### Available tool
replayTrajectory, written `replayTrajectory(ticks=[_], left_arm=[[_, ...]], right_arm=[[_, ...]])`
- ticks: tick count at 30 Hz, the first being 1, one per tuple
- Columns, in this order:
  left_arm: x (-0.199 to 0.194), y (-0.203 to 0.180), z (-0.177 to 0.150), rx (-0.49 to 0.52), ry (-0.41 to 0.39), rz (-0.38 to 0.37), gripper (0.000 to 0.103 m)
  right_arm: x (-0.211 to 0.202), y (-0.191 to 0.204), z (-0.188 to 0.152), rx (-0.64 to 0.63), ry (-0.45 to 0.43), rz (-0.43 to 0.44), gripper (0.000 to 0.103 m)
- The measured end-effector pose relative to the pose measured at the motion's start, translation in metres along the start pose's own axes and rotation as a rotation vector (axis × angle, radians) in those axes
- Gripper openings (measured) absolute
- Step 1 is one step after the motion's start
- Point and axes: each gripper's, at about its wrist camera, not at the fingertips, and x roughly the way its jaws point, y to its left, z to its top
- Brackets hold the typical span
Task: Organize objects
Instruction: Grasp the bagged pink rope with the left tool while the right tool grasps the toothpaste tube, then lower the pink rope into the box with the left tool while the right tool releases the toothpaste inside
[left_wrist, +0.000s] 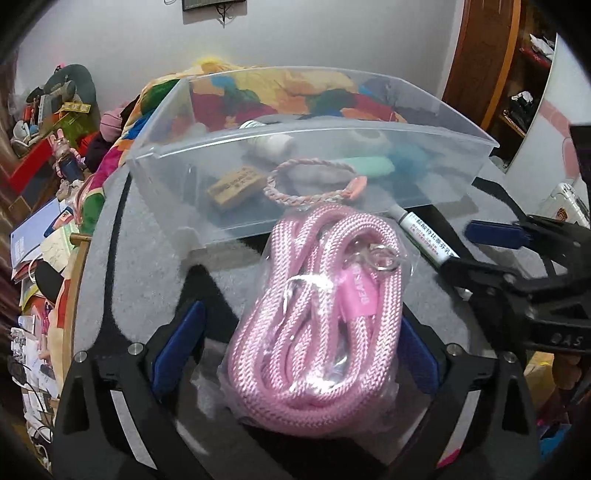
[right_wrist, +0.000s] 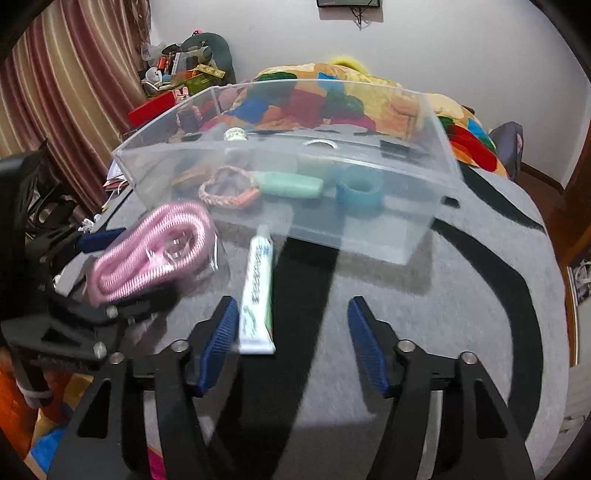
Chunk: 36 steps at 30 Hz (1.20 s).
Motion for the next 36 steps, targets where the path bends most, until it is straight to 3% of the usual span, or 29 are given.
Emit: replayTrajectory(ticks=[3,5,8,17,23,36], left_arm=[[0.003,-0.007,0.005,0.025,-0.029,-0.012,0.083],[0.004,-0.011,0.007,0.033,-0.048,-0.020,0.066],[-0.001,-0.014,0.005,0.038,-0.069,-0.022,0.059],[-0.022,-0.006,-0.006,-0.015,-0.072,-0.053,0.054],[-0.045,-0.007,-0.006,-0.030,-0.117,-0.069,0.054],[-0.089,0.003,0.055,-0.021,-0.293,-0.077,0.054]], right_arm=[[0.008,0.005,0.010,-0.014,0.006,0.001,0.043],[0.011,0.006,0.014,-0.016,0.007,0.004,0.031],[0.011,0.007,0.015,-0.011,0.009,0.034,0.015],[-0.005,0.005,0.004,0.017,-0.020,0.070,0.015],[-0.032,0.003,0.007,0.040,-0.079,0.081,0.015],[-0.088,-0.005,0.053,0.047,-0.261,0.027,0.015]])
